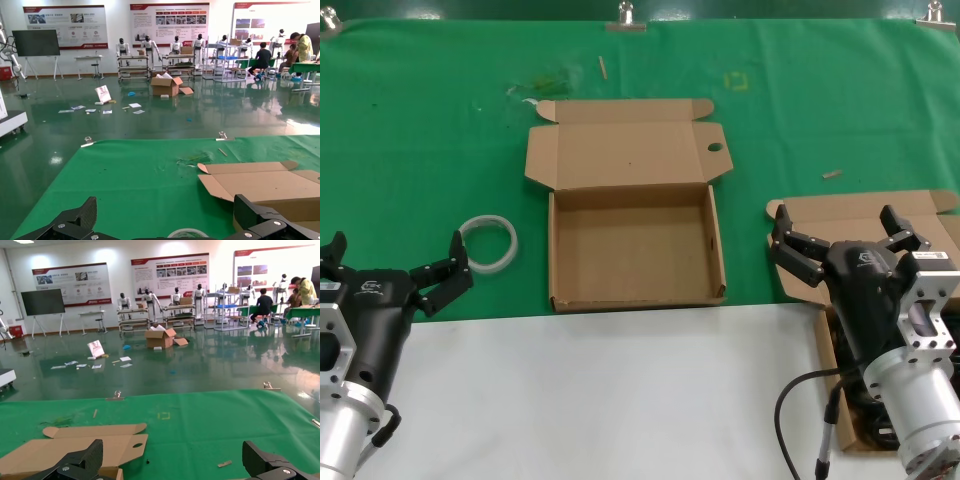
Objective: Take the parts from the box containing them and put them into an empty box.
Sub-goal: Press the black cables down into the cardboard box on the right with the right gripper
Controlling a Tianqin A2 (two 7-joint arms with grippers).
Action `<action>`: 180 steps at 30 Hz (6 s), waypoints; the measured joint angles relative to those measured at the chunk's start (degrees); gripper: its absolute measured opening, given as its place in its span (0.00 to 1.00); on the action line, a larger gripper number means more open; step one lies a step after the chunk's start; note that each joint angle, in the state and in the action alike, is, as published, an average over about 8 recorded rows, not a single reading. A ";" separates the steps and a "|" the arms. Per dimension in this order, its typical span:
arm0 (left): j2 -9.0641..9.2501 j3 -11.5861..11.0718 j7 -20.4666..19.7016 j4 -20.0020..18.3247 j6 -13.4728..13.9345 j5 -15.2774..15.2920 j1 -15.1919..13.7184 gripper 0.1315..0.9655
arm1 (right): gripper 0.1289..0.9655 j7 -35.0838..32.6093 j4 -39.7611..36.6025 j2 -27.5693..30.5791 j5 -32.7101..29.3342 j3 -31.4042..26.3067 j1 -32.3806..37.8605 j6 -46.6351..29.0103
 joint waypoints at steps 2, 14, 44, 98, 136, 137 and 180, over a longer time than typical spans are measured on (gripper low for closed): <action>0.00 0.00 0.00 0.00 0.00 0.00 0.00 1.00 | 1.00 0.00 0.00 0.00 0.00 0.00 0.00 0.00; 0.00 0.00 0.00 0.00 0.00 0.00 0.00 1.00 | 1.00 0.00 0.00 0.00 0.00 0.00 0.00 0.00; 0.00 0.00 -0.03 0.00 0.00 0.00 0.00 1.00 | 1.00 -40.80 1.04 -0.03 29.09 -22.68 11.04 42.09; 0.00 0.00 -0.02 0.00 0.00 0.02 0.00 1.00 | 1.00 -121.32 3.81 -0.02 41.59 -9.27 12.40 67.88; 0.00 0.00 -0.02 0.00 0.00 0.02 0.00 1.00 | 0.98 -122.32 -4.69 -0.02 42.34 -8.69 13.29 60.78; 0.00 0.00 -0.02 0.00 0.00 0.02 0.00 1.00 | 0.97 -122.27 -4.76 -0.02 42.32 -8.76 13.27 60.76; 0.00 0.00 -0.02 0.00 0.00 0.01 0.00 1.00 | 0.19 -120.76 -4.25 -0.02 42.52 -10.13 12.61 60.66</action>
